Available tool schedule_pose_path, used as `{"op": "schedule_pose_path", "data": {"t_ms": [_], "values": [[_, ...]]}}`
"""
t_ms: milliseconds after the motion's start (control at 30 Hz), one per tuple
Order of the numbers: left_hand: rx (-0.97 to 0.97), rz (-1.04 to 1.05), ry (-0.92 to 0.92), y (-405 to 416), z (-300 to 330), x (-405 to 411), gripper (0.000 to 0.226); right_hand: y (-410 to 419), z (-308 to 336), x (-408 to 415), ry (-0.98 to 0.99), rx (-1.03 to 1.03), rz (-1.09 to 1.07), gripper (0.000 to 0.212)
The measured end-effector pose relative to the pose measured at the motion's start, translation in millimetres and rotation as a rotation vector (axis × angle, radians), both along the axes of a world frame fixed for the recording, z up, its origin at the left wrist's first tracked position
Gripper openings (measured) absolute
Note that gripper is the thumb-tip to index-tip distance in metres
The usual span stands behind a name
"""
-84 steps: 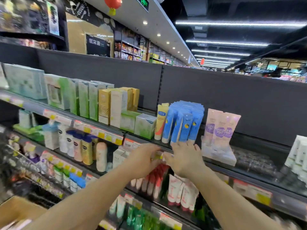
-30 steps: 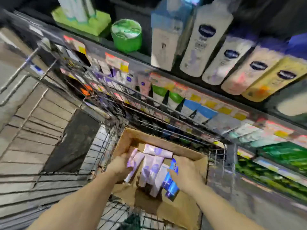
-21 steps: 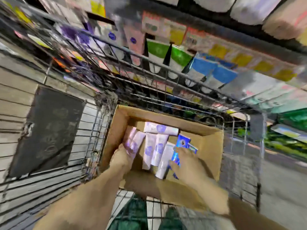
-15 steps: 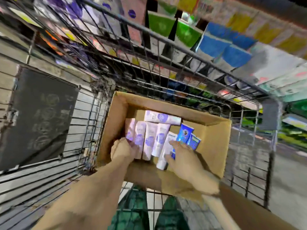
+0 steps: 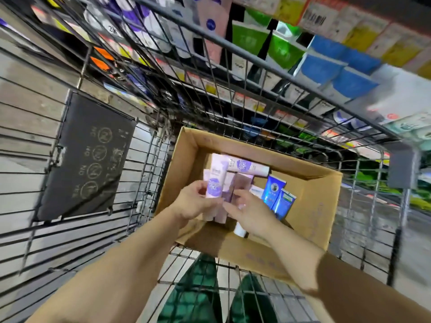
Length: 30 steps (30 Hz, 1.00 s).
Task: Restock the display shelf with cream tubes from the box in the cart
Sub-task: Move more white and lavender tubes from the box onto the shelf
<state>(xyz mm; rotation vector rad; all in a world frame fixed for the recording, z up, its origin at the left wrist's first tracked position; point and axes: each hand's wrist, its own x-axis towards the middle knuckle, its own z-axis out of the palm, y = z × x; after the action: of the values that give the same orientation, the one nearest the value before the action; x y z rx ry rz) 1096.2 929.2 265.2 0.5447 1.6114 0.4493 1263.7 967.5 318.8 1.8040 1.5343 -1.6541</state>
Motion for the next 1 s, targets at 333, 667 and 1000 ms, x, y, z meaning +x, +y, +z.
{"op": "schedule_pose_path", "data": {"t_ms": [333,667,1000], "values": [[0.049,-0.011,-0.112,7.9,-12.4,4.3,0.05,14.1,-8.7,16.9,0.189,-0.102,-0.398,0.02],[-0.093,0.178,-0.23,-10.2,-17.1,65.5,0.048,-9.2,-45.2,22.7,0.064,-0.287,-0.832,0.027],[-0.183,0.095,0.327,-9.6,-41.3,19.5,0.051,2.7,-38.6,45.1,0.192,-0.181,-0.768,0.015]]}}
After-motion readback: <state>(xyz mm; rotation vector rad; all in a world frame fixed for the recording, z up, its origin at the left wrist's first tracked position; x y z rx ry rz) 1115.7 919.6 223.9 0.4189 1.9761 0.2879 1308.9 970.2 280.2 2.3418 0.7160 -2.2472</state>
